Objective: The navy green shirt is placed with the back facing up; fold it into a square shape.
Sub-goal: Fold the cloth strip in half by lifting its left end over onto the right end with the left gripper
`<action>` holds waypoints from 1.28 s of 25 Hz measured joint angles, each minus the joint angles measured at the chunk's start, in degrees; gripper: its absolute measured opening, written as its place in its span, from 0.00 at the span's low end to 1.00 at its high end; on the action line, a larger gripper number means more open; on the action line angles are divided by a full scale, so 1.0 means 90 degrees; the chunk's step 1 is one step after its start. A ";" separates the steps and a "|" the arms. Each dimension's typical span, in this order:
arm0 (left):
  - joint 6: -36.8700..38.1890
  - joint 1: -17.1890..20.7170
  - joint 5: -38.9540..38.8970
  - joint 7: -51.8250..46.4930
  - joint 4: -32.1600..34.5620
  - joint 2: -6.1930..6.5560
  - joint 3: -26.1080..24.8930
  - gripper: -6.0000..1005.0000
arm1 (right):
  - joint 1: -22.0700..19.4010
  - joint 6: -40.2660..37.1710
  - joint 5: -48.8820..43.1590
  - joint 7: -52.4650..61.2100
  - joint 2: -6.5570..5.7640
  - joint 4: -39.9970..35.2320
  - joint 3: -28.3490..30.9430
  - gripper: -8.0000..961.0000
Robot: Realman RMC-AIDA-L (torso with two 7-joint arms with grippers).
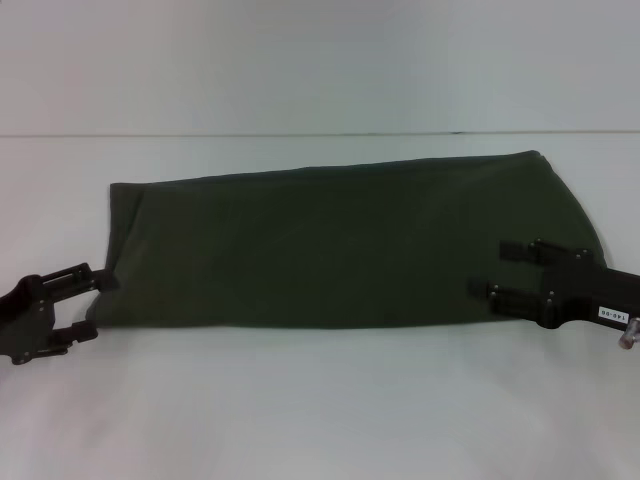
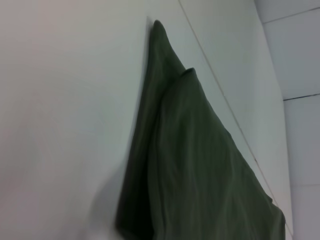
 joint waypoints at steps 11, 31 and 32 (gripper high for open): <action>-0.0627 -0.0058 0.0186 -0.0056 -0.0132 -0.0056 0.0033 0.92 | -0.0012 -0.0015 -0.0001 0.0004 0.0004 0.0000 -0.0035 0.89; -0.1118 -0.0370 0.0241 -0.0131 -0.0490 -0.0031 0.0040 0.92 | -0.0015 0.0033 0.0025 0.0004 0.0002 0.0000 0.0008 0.89; -0.1121 -0.0386 0.0241 -0.0131 -0.0490 -0.0035 0.0048 0.92 | -0.0012 0.0035 0.0026 0.0003 -0.0001 0.0000 0.0009 0.89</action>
